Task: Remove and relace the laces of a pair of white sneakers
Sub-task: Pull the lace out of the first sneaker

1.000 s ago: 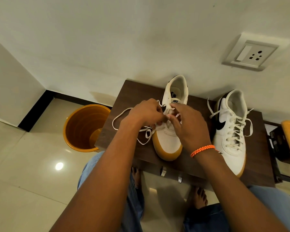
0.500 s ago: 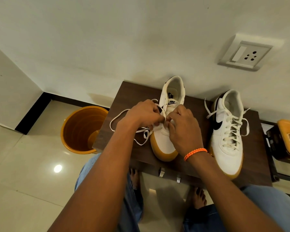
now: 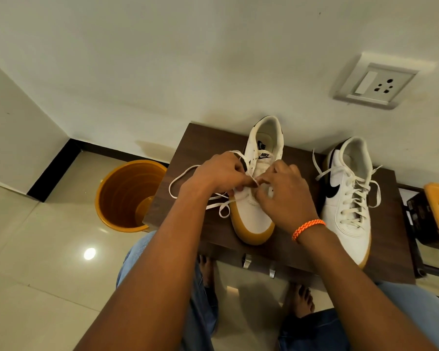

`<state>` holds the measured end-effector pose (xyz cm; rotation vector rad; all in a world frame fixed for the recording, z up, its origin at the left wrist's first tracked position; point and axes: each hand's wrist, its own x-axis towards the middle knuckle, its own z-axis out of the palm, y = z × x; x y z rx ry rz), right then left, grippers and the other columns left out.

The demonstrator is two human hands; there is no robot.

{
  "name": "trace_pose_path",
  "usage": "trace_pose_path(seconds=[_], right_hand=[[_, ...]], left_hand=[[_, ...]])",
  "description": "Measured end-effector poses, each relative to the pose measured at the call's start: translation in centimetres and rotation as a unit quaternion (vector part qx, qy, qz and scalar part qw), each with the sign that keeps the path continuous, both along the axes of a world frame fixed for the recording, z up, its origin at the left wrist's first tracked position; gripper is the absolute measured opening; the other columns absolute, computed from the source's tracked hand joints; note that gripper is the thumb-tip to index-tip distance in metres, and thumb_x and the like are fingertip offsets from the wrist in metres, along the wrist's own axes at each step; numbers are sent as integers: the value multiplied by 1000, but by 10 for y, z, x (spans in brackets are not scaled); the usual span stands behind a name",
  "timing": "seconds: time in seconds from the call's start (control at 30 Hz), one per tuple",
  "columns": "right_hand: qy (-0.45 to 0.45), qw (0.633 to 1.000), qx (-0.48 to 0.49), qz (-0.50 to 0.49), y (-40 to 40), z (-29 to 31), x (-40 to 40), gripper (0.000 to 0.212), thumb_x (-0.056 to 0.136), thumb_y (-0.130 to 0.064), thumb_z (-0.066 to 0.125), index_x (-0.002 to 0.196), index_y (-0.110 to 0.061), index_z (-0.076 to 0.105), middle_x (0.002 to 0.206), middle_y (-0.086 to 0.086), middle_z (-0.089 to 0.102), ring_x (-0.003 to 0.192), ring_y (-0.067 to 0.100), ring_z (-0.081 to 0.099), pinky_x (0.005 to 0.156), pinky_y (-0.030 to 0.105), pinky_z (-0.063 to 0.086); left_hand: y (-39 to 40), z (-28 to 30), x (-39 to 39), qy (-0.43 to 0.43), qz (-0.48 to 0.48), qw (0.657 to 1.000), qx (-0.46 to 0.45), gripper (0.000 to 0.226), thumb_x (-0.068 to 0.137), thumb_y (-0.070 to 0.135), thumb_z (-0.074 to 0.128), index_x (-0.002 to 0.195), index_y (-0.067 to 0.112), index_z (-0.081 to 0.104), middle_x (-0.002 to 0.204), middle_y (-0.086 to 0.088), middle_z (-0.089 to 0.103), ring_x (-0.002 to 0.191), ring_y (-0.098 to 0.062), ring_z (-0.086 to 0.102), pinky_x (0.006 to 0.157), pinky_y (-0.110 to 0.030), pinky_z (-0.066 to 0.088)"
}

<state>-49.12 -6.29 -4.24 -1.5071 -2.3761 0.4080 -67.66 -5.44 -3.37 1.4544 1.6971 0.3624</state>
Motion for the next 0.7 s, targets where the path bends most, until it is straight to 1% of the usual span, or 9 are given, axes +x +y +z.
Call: trace_pose_path(seconds=[0.07,0.17,0.27,0.37,0.47,0.53,0.57,0.63,0.7], right_hand=[[-36,999,-7,5,-3,1,0,24,95,-37,69,111,-22,78,111,-1,57,109,22,48,86,44,50],[-73,997,11,4,-4,1,-5,23,99,-36,66,114,-21,77,114,0,59,113,23,50,87,41,48],[-74,997,37,5,1,1,-3,20,102,-31,62,110,-18,74,112,1,58,104,22,56,81,39,48],[-3,998,54,-25,7,7,2,18,102,-29,64,105,-14,72,111,3,56,87,22,61,71,36,49],[111,986,91,-80,14,17,8,19,102,-30,65,102,-12,71,109,4,57,84,18,60,67,27,42],[167,982,71,-61,15,17,9,19,100,-32,68,102,-14,72,105,2,58,85,15,60,69,26,47],[168,984,39,-36,15,14,9,17,98,-33,71,104,-16,72,103,-1,59,85,14,60,71,29,52],[104,994,-28,8,13,6,8,19,93,-32,75,106,-19,72,97,-6,57,81,12,58,73,37,56],[40,998,-52,19,10,-1,7,23,92,-35,76,108,-19,75,94,-8,53,81,11,54,69,33,50]], left_hand=[[1,-2,0,0,3,1000,-4,19,88,35,81,84,17,78,76,4,78,69,-16,77,85,-48,65],[2,-4,1,-2,5,1000,-3,16,89,32,80,83,16,79,75,3,78,71,-18,77,86,-49,65],[2,-5,0,-2,7,1000,2,17,89,31,79,81,17,78,76,3,78,72,-18,77,86,-49,65],[2,-4,-1,-5,6,1000,-3,15,90,30,78,82,17,79,77,4,78,73,-18,77,87,-49,64],[3,-3,-1,-13,7,1000,-11,13,92,28,78,85,16,79,79,3,79,74,-20,78,89,-48,64],[2,-2,-1,-12,5,1000,-11,12,92,27,78,86,16,78,81,2,79,75,-20,78,89,-48,64],[2,-1,-2,-12,4,1000,-9,12,92,26,78,85,16,78,81,2,79,75,-20,78,89,-48,64],[1,0,-1,-15,3,1000,-7,10,91,25,78,84,16,78,81,1,79,74,-20,78,88,-47,64],[1,0,-1,-13,-2,1000,-5,11,90,26,79,85,16,78,82,1,79,73,-20,77,88,-46,65]])
